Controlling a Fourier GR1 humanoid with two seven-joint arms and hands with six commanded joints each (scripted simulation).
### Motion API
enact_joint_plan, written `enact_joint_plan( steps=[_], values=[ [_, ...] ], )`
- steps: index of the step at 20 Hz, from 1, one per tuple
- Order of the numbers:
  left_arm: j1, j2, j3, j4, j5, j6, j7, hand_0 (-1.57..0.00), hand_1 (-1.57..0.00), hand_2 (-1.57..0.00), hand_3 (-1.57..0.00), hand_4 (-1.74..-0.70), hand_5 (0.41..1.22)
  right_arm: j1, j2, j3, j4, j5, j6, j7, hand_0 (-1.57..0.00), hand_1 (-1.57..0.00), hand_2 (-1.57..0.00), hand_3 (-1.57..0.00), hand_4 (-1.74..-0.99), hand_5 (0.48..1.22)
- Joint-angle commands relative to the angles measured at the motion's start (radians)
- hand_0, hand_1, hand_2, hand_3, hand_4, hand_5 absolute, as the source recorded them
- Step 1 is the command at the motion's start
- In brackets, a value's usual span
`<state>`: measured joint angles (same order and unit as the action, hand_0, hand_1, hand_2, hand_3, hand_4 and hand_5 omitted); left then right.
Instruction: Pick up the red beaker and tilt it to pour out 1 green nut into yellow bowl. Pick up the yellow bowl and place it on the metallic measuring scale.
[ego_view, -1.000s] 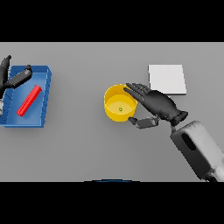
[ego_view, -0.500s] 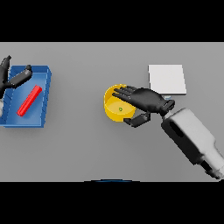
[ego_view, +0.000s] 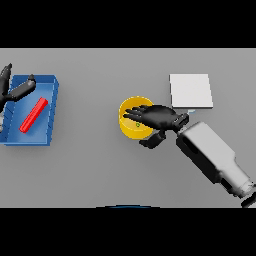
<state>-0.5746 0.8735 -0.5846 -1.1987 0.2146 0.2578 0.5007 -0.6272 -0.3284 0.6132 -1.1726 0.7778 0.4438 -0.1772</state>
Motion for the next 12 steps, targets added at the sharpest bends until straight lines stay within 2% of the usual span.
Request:
enact_joint_plan(
  steps=[1,5,7,8,9,10,12],
  values=[
    [-0.005,0.001,0.001,0.012,-0.002,-0.007,-0.002,0.0,0.0,0.0,0.0,-0.8,0.736,-0.003,0.001,0.011,0.001,0.005,0.013,0.001,0.0,0.0,0.0,0.0,-1.306,0.681],
    [-0.013,0.008,0.006,0.006,0.003,-0.014,-0.006,0.0,0.0,0.0,0.0,-0.79,0.729,-0.026,0.015,0.031,0.034,0.028,0.013,0.015,0.0,0.0,0.0,-0.01,-1.308,0.729],
    [-0.01,0.002,-0.001,0.004,-0.002,-0.011,-0.007,0.0,0.0,0.0,0.0,-0.79,0.725,-0.03,0.03,0.041,0.044,0.034,0.027,0.039,-0.02,-0.04,-0.07,-0.09,-1.339,0.784],
    [-0.004,0.007,0.0,-0.013,-0.001,-0.003,-0.002,0.0,0.0,0.0,0.0,-0.79,0.723,-0.035,0.019,0.043,0.043,0.04,0.026,0.035,-0.09,-0.11,-0.13,-0.16,-1.362,0.82],
    [0.0,0.012,0.002,-0.019,0.004,-0.003,0.002,0.0,0.0,0.0,0.0,-0.79,0.722,-0.04,0.022,0.051,0.045,0.048,0.026,0.029,-0.26,-0.24,-0.23,-0.25,-1.387,0.9],
    [0.003,0.016,0.008,-0.013,0.008,-0.004,0.0,0.0,0.0,0.0,0.0,-0.79,0.723,-0.039,0.015,0.052,0.046,0.047,0.027,0.015,-0.51,-0.44,-0.39,-0.36,-1.425,0.964],
    [-0.01,0.015,0.009,-0.005,0.002,-0.003,0.004,0.0,0.0,0.0,0.0,-0.8,0.726,-0.031,0.003,0.052,0.018,0.034,0.07,0.027,-0.89,-0.85,-0.81,-0.59,-1.534,1.057]
  ],
)
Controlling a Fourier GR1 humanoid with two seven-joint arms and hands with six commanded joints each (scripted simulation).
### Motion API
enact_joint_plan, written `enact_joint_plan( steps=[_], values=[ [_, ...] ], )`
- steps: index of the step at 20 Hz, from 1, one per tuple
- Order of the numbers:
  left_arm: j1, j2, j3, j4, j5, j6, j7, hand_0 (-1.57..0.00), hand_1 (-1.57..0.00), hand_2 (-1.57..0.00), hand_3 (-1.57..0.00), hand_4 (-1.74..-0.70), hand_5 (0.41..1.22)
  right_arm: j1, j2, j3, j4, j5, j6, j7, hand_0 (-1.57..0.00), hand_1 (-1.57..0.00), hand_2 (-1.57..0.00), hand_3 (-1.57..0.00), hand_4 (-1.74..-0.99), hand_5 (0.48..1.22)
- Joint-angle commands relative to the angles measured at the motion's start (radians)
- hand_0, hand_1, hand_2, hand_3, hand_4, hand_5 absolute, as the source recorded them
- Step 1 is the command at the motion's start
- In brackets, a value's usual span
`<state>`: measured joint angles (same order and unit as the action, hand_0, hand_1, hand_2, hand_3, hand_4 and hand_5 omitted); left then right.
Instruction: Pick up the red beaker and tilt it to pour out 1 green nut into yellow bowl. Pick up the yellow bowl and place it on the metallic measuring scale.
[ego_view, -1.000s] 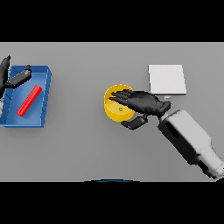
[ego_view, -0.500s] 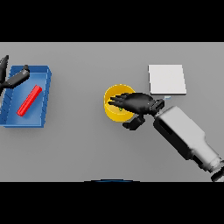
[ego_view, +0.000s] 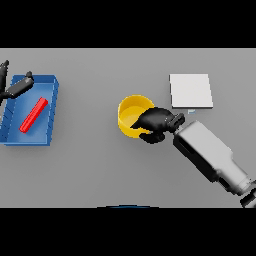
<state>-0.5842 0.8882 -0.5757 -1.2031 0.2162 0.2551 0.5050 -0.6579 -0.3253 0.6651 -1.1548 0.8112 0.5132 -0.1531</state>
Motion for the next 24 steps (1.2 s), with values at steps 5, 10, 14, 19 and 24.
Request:
enact_joint_plan(
  steps=[5,10,14,19,24],
  values=[
    [0.017,0.009,0.002,-0.026,0.011,0.004,0.001,0.0,0.0,0.0,0.0,-0.8,0.726,-0.003,-0.005,0.004,-0.012,-0.031,0.043,0.026,-1.35,-1.33,-1.28,-1.09,-1.667,1.167],
    [0.013,0.009,0.003,-0.026,0.011,0.003,-0.001,0.0,0.0,0.0,0.0,-0.81,0.725,-0.002,-0.045,0.0,-0.037,-0.052,0.045,-0.017,-1.5,-1.49,-1.45,-1.18,-1.717,1.203],
    [0.024,0.018,-0.002,-0.048,0.009,0.008,0.007,0.0,0.0,0.0,0.0,-0.8,0.723,-0.019,-0.077,-0.035,-0.114,-0.091,0.091,0.025,-1.54,-1.54,-1.47,-1.27,-1.731,1.214],
    [0.013,0.017,-0.004,-0.049,0.002,0.012,0.017,0.0,0.0,0.0,0.0,-0.8,0.72,-0.061,-0.127,-0.078,-0.203,-0.12,0.153,0.096,-1.56,-1.56,-1.54,-1.34,-1.726,1.219],
    [-0.004,0.012,0.0,-0.032,0.002,0.003,0.012,0.0,0.0,0.0,0.0,-0.8,0.723,-0.023,-0.166,-0.123,-0.31,-0.167,0.199,0.165,-1.57,-1.57,-1.56,-1.25,-1.72,1.219]
  ],
)
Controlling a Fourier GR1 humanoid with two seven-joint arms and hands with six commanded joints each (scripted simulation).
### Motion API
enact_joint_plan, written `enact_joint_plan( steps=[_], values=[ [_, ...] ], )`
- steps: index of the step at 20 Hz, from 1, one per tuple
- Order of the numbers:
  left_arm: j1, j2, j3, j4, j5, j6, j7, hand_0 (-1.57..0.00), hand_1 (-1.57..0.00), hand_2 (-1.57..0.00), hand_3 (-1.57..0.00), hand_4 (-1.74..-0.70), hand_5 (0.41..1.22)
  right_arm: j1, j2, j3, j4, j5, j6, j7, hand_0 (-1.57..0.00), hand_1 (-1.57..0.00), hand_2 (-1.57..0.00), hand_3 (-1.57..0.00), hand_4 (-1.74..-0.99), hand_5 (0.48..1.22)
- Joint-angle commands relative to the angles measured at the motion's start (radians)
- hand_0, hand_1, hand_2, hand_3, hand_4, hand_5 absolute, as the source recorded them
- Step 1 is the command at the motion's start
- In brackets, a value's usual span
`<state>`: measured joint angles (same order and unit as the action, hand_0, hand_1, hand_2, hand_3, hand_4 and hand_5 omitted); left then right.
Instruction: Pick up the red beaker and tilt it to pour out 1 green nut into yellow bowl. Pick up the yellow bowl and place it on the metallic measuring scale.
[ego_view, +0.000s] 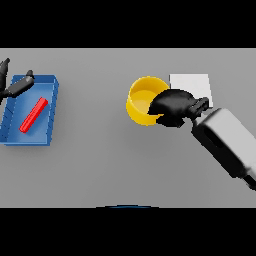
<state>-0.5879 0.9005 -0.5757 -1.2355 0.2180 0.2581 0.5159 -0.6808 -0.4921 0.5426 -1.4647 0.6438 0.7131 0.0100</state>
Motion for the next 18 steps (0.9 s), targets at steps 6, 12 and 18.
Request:
enact_joint_plan(
  steps=[6,12,18],
  values=[
    [0.027,0.029,0.005,-0.042,0.009,0.006,0.013,0.0,0.0,0.0,0.0,-0.81,0.742,-0.066,-0.071,-0.04,0.06,0.037,-0.062,-0.029,-1.57,-1.57,-1.57,-1.3,-1.72,1.221],
    [0.032,0.037,-0.005,-0.086,0.005,0.023,0.076,0.0,0.0,0.0,0.0,-0.82,0.75,-0.092,-0.106,-0.096,0.224,0.037,-0.146,-0.047,-1.57,-1.57,-1.57,-1.21,-1.72,1.221],
    [0.039,0.062,0.002,-0.1,0.009,0.017,0.09,0.0,0.0,0.0,0.0,-0.82,0.772,-0.116,-0.098,-0.11,0.421,0.063,-0.242,-0.089,-1.57,-1.57,-1.57,-1.18,-1.721,1.221]
  ],
)
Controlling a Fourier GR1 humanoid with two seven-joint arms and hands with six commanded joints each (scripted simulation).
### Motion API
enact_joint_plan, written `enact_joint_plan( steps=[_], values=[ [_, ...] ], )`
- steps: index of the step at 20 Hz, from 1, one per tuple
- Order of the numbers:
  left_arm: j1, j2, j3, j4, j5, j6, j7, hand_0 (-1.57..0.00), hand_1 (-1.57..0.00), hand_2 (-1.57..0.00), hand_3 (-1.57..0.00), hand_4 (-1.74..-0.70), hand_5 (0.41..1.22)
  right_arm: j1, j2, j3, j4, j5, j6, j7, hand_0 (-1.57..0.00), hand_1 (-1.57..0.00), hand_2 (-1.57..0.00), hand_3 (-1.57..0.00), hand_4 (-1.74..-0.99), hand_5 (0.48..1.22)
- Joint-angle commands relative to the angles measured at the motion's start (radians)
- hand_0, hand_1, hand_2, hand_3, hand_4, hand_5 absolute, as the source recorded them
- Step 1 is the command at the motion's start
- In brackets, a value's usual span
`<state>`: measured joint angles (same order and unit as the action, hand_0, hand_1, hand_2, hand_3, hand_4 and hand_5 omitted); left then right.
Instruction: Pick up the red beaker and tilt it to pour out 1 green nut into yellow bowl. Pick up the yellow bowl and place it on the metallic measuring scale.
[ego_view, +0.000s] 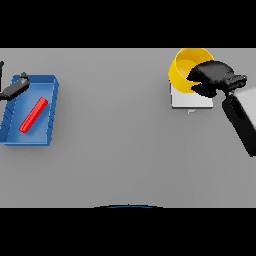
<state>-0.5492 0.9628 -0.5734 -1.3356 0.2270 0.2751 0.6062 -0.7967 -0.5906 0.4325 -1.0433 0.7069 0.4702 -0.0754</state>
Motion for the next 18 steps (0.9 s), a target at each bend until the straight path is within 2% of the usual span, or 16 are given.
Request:
enact_joint_plan(
  steps=[1,2,5,6,12,13,15,17,18],
  values=[
    [-0.002,-0.014,-0.004,0.007,-0.002,0.003,-0.003,0.0,0.0,0.0,0.0,-0.82,0.765,-0.005,-0.005,0.001,0.038,0.008,-0.013,-0.015,-1.57,-1.57,-1.57,-1.21,-1.722,1.221],
    [0.002,-0.015,-0.005,0.015,-0.004,0.003,-0.006,0.0,0.0,0.0,0.0,-0.82,0.763,-0.011,0.005,0.001,0.072,0.013,-0.028,-0.005,-1.57,-1.57,-1.57,-1.23,-1.722,1.221],
    [-0.014,-0.017,-0.006,0.025,-0.006,0.002,0.004,0.0,0.0,0.0,0.0,-0.81,0.757,-0.022,0.011,0.0,0.157,0.023,-0.072,-0.047,-1.57,-1.57,-1.57,-1.36,-1.724,1.221],
    [-0.011,-0.016,-0.008,0.018,-0.004,0.003,0.003,0.0,0.0,0.0,0.0,-0.81,0.753,-0.028,0.021,0.001,0.179,0.026,-0.086,-0.044,-1.57,-1.57,-1.57,-1.39,-1.724,1.221],
    [-0.01,-0.023,-0.013,0.025,-0.004,0.006,-0.004,0.0,0.0,0.0,0.0,-0.8,0.725,-0.05,0.075,0.008,0.311,0.047,-0.143,-0.048,-1.57,-1.49,-1.57,-1.5,-1.727,1.221],
    [-0.015,-0.028,-0.013,0.033,-0.005,0.007,-0.003,0.0,0.0,0.0,0.0,-0.81,0.728,-0.048,0.071,0.007,0.317,0.048,-0.152,-0.063,-1.57,-1.48,-1.57,-1.51,-1.727,1.221],
    [-0.016,-0.02,-0.008,0.029,-0.001,0.002,-0.008,0.0,0.0,0.0,0.0,-0.81,0.734,-0.051,0.079,0.003,0.333,0.043,-0.154,-0.066,-1.55,-1.42,-1.57,-1.48,-1.721,1.221],
    [-0.012,-0.029,-0.016,0.038,-0.008,0.004,-0.013,0.0,0.0,0.0,0.0,-0.81,0.74,-0.055,0.08,-0.003,0.35,0.035,-0.138,-0.073,-1.54,-1.41,-1.57,-1.17,-1.728,1.221],
    [-0.023,-0.031,-0.015,0.042,-0.008,0.001,0.001,0.0,0.0,0.0,0.0,-0.81,0.745,-0.058,0.084,-0.007,0.353,0.029,-0.125,-0.064,-1.54,-1.44,-1.5,-1.02,-1.659,1.221]
  ],
)
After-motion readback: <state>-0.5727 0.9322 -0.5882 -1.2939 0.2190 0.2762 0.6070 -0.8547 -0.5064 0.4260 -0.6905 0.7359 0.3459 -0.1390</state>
